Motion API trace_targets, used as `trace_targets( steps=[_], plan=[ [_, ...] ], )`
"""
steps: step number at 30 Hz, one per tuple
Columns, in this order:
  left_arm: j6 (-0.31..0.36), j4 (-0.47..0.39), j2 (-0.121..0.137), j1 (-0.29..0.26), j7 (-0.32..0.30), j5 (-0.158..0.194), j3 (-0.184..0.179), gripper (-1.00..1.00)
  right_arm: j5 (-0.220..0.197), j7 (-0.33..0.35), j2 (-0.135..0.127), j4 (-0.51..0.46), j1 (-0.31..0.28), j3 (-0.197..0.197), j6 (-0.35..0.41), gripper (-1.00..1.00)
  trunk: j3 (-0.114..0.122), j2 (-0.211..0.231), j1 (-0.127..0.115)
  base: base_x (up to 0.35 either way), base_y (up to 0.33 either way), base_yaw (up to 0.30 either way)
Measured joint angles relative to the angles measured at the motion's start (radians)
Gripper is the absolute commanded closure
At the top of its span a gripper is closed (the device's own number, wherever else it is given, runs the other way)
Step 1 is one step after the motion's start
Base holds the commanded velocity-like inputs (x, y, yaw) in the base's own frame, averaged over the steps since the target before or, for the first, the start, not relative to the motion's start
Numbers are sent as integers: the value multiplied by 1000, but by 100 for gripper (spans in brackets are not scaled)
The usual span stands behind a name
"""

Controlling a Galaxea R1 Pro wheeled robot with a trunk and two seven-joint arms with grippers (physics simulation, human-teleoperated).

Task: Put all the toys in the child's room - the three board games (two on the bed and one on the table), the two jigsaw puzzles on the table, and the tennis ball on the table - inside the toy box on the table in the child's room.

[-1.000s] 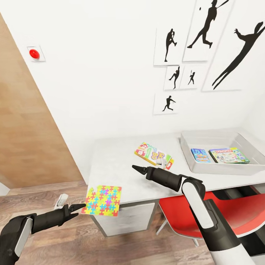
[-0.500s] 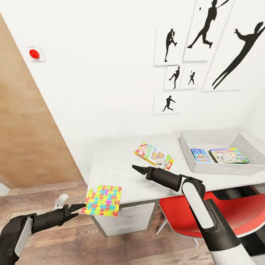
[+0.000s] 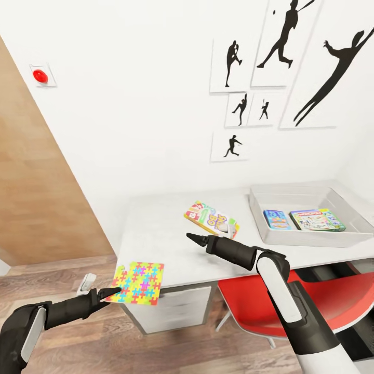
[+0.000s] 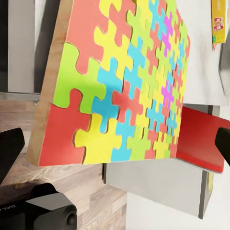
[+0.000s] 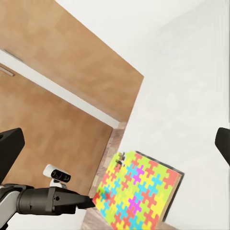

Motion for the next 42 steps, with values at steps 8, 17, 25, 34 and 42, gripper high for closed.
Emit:
trace_targets(
  steps=[8,17,25,34,42],
  plan=[
    [0,0,0,0,-1,0,0,-100,0,0,0,0,0,0,0,-100,0,0,0,0,-19,0],
    [-2,0,0,0,0,0,0,-100,0,0,0,0,0,0,0,-100,0,0,0,0,-2,0],
    [-4,0,0,0,0,0,0,-100,0,0,0,0,0,0,0,-100,0,0,0,86,0,0],
    [-4,0,-1,0,0,-2,0,-100,0,0,1,0,0,0,-1,-100,0,0,0,23,0,0],
    [-6,0,-2,0,0,-2,0,-100,0,0,0,0,0,0,0,-100,0,0,0,2,0,0]
  ],
)
